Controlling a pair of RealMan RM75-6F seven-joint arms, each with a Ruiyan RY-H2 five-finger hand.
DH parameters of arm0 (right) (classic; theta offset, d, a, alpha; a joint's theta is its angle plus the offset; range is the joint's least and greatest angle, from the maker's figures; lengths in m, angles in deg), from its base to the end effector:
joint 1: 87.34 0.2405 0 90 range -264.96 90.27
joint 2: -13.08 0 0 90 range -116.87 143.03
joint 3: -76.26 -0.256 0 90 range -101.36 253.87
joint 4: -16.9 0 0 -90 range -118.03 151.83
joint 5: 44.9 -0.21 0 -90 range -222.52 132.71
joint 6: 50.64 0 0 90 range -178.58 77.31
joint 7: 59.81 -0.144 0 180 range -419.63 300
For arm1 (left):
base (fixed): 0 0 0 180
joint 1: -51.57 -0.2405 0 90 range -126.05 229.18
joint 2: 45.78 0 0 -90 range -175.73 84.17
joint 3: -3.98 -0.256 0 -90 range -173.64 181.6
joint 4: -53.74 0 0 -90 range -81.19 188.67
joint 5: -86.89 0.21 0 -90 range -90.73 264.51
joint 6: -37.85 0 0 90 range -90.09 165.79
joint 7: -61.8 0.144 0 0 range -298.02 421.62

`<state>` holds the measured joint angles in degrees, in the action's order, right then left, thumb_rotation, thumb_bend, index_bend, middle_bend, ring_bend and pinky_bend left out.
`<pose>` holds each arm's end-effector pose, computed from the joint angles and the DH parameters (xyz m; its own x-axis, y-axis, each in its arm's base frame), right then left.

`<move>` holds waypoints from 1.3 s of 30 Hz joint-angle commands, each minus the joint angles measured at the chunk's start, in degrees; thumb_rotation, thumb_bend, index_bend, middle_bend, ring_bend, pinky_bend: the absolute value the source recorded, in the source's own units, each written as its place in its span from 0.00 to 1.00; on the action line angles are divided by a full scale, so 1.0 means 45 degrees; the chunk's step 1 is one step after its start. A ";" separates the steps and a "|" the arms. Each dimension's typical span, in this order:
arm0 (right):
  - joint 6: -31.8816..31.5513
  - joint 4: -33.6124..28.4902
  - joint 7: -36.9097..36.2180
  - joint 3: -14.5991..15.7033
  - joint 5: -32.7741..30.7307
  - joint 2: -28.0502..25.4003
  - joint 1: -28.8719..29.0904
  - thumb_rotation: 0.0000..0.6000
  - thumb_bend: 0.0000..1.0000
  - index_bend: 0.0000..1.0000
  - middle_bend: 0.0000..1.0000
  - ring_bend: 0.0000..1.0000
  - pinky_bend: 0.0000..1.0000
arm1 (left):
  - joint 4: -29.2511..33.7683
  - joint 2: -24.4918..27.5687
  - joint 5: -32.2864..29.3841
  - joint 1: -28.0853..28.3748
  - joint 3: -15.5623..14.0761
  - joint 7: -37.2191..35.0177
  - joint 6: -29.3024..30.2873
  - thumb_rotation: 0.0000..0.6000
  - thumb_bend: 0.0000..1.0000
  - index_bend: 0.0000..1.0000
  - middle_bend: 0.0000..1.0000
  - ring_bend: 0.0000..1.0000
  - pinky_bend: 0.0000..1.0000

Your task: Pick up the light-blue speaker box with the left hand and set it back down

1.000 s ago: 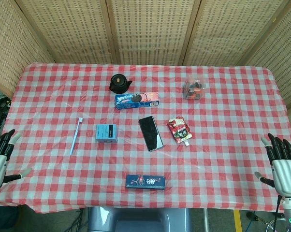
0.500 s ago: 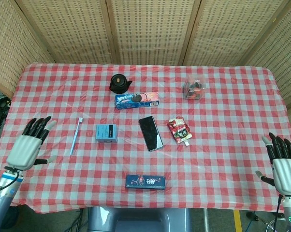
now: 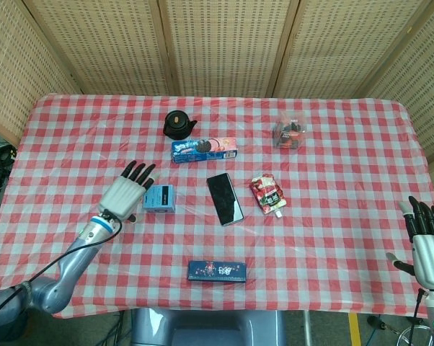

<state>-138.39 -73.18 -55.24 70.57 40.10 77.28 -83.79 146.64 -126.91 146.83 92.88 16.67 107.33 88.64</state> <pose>-0.3179 -0.1841 0.1768 0.4963 0.0840 0.8641 -0.8681 0.0374 0.4950 -0.1458 0.3423 0.0147 0.7509 0.1378 0.6459 0.6275 -0.4537 -0.6328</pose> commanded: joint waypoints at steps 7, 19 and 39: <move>0.0058 0.0030 -0.0061 0.0013 0.0012 -0.0019 0.0026 1.00 0.00 0.00 0.00 0.00 0.00 | -0.1432 -0.1723 -0.1754 0.1834 -0.0410 0.2091 -0.0045 1.00 0.00 0.09 0.06 0.08 0.20; 0.0064 0.0143 -0.0472 -0.0115 -0.0218 -0.0135 -0.0006 1.00 0.00 0.00 0.00 0.00 0.00 | -0.2440 -0.2898 -0.3048 0.2658 -0.1039 0.4105 0.1162 1.00 0.00 0.36 0.36 0.39 0.41; 0.0082 0.0101 -0.0351 -0.0067 -0.0137 -0.0084 0.0018 1.00 0.00 0.00 0.00 0.00 0.00 | -0.2517 -0.1559 0.2794 0.0917 -0.0217 -0.9715 0.1784 1.00 0.00 0.52 0.53 0.52 0.52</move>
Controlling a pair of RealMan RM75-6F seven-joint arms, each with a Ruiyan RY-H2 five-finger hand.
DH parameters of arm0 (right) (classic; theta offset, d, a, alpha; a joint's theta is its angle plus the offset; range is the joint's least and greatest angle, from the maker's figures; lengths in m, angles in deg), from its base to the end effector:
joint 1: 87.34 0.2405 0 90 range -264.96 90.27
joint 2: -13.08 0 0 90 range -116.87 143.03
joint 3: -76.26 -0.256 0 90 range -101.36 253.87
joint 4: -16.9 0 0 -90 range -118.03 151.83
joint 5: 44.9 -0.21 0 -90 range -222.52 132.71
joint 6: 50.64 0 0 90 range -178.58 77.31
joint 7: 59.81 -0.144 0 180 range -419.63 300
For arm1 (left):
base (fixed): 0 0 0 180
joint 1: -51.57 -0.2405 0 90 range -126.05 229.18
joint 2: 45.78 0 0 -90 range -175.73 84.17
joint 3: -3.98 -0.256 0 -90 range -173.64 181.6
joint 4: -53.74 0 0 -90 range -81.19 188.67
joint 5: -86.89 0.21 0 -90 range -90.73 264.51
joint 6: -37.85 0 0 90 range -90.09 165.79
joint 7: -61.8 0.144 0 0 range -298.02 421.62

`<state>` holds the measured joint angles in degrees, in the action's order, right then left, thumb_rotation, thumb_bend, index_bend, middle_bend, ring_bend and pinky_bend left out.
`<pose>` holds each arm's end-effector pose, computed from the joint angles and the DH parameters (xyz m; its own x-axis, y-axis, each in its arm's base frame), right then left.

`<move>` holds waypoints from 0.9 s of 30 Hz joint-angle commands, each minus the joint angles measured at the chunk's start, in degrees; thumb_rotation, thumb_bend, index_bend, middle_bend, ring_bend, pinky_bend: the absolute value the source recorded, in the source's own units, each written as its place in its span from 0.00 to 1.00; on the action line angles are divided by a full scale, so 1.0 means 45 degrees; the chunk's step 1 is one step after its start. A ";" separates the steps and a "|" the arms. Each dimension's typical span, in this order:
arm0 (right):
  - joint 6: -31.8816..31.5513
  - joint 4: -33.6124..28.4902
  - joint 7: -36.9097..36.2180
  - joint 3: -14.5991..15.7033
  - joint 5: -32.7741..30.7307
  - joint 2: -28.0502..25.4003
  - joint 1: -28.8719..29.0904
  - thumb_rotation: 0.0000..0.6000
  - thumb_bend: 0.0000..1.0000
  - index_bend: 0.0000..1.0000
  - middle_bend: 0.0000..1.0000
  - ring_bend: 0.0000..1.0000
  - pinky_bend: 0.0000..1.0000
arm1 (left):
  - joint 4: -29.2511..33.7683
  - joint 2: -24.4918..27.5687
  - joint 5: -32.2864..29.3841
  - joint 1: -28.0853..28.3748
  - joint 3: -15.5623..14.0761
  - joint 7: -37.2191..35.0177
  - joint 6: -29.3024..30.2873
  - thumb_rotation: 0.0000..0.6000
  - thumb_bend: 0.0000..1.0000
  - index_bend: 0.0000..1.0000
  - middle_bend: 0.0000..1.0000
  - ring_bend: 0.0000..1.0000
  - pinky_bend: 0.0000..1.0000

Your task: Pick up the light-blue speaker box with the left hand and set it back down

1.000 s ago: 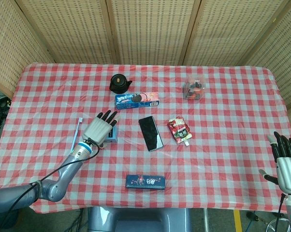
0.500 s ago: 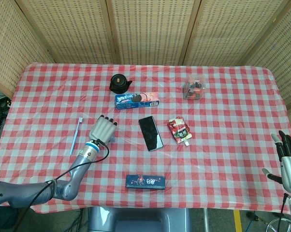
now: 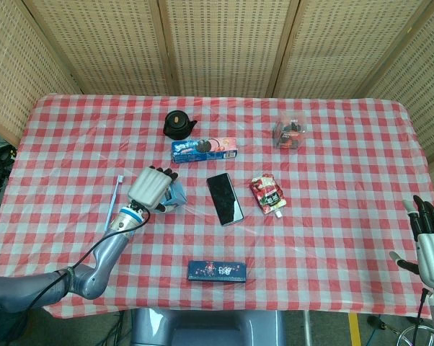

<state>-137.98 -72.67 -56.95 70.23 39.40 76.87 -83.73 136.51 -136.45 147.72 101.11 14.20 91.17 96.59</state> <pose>-0.3214 -0.1857 0.1809 0.4832 0.0846 0.8714 -0.8755 0.0473 0.4808 -0.1085 0.3654 -0.0151 0.5669 0.1018 0.8175 0.7619 -0.4421 -0.4733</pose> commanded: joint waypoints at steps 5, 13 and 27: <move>0.0005 -0.0049 0.0137 0.0041 0.0078 0.0040 0.0020 1.00 0.00 0.00 0.00 0.00 0.00 | -0.1416 0.0166 0.3671 -0.1333 0.0155 -1.0236 0.0229 1.00 0.00 0.52 0.53 0.52 0.52; 0.0164 0.0019 0.0333 0.0047 -0.0037 0.0146 0.0078 1.00 0.00 0.00 0.00 0.00 0.00 | -0.5537 -0.1975 0.5132 -0.1428 -0.0583 -1.4865 0.0627 1.00 0.00 0.52 0.52 0.52 0.51; 0.0334 0.0127 0.0125 0.0027 -0.0187 0.0135 0.0115 1.00 0.00 0.00 0.00 0.00 0.00 | -0.7637 -0.3045 0.5610 -0.1264 -0.1021 -1.5960 0.0403 1.00 0.00 0.49 0.47 0.51 0.49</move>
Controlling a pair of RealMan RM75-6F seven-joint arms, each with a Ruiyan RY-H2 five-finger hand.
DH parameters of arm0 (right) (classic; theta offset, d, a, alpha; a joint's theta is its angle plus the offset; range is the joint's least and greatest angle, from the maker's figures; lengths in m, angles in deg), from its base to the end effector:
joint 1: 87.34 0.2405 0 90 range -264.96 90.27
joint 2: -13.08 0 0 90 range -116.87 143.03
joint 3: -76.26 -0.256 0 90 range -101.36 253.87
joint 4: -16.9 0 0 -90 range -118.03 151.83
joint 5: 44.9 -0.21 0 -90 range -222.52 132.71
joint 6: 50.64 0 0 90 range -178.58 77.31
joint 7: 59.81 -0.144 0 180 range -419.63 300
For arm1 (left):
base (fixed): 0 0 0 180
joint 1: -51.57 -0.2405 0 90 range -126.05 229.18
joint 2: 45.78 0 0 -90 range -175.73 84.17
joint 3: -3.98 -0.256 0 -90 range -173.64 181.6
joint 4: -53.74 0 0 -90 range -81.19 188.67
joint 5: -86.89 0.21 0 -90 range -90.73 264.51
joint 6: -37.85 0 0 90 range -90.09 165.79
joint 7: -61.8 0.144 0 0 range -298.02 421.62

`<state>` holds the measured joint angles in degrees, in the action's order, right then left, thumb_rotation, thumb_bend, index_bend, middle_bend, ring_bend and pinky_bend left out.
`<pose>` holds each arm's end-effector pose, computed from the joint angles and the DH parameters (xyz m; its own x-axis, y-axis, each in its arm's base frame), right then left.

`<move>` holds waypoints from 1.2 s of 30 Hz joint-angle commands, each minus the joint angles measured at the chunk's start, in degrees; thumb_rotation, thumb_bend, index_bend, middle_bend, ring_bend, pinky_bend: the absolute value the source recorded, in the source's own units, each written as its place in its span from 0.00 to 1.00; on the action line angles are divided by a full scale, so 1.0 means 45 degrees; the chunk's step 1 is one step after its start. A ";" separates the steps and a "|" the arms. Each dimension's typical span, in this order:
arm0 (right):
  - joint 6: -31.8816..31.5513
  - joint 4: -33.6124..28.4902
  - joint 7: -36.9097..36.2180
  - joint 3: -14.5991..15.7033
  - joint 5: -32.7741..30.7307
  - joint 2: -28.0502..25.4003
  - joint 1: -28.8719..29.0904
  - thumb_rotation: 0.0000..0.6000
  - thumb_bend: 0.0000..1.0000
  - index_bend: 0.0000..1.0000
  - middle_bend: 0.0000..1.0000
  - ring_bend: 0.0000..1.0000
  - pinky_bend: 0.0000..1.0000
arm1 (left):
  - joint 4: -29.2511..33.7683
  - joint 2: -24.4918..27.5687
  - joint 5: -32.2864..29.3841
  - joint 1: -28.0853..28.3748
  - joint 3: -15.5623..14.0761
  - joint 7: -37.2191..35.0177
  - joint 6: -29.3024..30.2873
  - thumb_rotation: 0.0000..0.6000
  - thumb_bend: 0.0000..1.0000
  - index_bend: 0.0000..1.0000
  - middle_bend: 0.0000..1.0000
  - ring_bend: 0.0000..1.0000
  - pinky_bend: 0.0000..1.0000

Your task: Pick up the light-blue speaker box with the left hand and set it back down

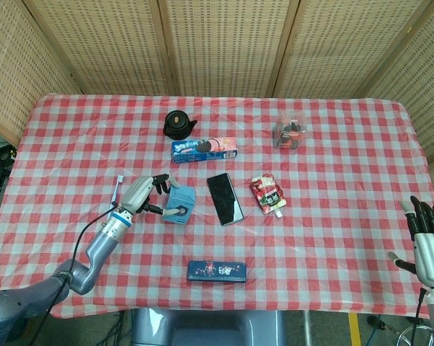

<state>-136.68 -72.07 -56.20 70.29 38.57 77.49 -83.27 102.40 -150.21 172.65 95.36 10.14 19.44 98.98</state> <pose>-0.3246 -0.1883 0.1762 0.4928 0.0633 0.8678 -0.8699 0.0554 0.4900 -0.1773 0.3734 -0.0541 -0.1028 0.3792 0.9196 0.9072 -0.3434 0.2431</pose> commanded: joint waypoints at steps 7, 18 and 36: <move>0.0049 -0.0062 -0.0111 0.0027 0.0018 -0.0042 0.0012 1.00 0.00 0.00 0.00 0.00 0.00 | 0.0348 0.0534 0.0452 -0.0120 -0.0701 -0.0014 -0.0337 1.00 0.00 0.36 0.20 0.24 0.27; -0.0075 -0.0183 -0.0194 0.0067 0.0173 -0.0111 -0.0025 1.00 0.00 0.00 0.00 0.00 0.00 | 0.1836 0.2285 0.1174 -0.0881 -0.1301 0.0131 0.1069 1.00 0.00 0.02 0.00 0.00 0.01; -0.0221 -0.0305 -0.0170 0.0057 0.0258 -0.0173 -0.0061 1.00 0.00 0.00 0.00 0.00 0.00 | 0.9490 0.6186 -0.1190 -0.0027 -0.0765 1.1998 -0.1938 1.00 0.00 0.02 0.00 0.00 0.00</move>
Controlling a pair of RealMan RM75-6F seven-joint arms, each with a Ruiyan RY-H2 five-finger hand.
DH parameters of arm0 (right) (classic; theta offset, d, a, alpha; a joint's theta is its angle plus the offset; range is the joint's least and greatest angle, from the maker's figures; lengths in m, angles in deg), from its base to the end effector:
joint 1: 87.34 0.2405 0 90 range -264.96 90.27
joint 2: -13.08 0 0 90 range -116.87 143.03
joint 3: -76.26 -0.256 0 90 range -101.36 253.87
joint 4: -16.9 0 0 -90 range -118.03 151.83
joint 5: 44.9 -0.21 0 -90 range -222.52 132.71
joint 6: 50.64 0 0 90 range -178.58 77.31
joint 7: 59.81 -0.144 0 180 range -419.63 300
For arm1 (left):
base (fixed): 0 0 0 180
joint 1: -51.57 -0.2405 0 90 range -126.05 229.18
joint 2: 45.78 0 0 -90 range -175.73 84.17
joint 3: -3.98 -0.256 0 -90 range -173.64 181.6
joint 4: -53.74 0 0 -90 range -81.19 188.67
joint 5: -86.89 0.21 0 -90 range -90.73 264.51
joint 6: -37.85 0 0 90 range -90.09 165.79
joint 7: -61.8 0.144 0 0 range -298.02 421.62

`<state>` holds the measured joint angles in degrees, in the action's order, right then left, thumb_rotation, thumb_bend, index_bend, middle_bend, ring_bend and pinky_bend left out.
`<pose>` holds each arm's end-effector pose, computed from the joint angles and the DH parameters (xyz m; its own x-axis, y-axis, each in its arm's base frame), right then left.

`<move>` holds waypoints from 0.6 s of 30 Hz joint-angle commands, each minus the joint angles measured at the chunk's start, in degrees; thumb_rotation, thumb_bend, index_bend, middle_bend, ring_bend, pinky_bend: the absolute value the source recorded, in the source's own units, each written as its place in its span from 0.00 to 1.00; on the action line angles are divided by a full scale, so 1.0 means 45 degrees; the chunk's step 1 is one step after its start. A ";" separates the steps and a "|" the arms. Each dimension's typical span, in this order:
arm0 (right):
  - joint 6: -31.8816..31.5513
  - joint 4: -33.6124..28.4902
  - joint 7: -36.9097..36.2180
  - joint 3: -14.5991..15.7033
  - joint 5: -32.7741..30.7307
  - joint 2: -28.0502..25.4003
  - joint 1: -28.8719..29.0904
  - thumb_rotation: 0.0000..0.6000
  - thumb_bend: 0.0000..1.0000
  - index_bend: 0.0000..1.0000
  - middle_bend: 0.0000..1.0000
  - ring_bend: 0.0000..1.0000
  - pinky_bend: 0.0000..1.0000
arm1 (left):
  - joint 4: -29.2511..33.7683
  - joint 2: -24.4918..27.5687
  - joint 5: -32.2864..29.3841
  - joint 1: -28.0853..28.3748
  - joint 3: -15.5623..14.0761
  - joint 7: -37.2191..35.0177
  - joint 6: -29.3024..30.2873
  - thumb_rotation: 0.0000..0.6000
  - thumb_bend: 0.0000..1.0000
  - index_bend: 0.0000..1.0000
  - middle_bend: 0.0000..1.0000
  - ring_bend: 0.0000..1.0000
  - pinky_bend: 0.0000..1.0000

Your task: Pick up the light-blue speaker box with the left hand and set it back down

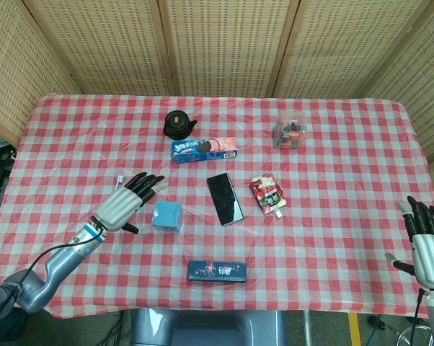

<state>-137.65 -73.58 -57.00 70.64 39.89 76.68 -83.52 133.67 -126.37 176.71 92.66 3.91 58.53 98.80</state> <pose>-0.3178 -0.1854 0.1779 0.4721 0.0733 0.8785 -0.8815 0.0331 0.4710 -0.1785 0.3222 0.0184 0.4969 0.2111 0.8418 0.7420 -0.6064 -0.2859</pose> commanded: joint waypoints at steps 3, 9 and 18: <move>-0.0038 0.0080 0.0104 -0.0043 -0.0055 0.0039 -0.0004 1.00 0.00 0.00 0.00 0.00 0.00 | 0.3062 0.0728 -0.3438 0.0836 0.0857 0.5123 -0.2396 1.00 0.00 0.05 0.00 0.00 0.00; 0.0019 0.0117 0.0244 0.0000 -0.0025 0.0113 0.0022 1.00 0.00 0.00 0.00 0.00 0.00 | 0.3290 -0.0225 -0.6588 0.1581 0.1247 0.8851 -0.2416 1.00 0.00 0.08 0.00 0.00 0.00; 0.0099 0.0171 0.0280 -0.0036 -0.0160 0.0150 0.0041 1.00 0.00 0.00 0.00 0.00 0.00 | 0.3607 -0.1089 -0.8792 0.2280 0.1226 1.1038 -0.1700 1.00 0.00 0.08 0.01 0.01 0.03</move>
<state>-137.21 -72.82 -55.73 70.49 39.17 77.36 -83.33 148.92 -130.53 138.43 102.06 9.32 106.91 90.33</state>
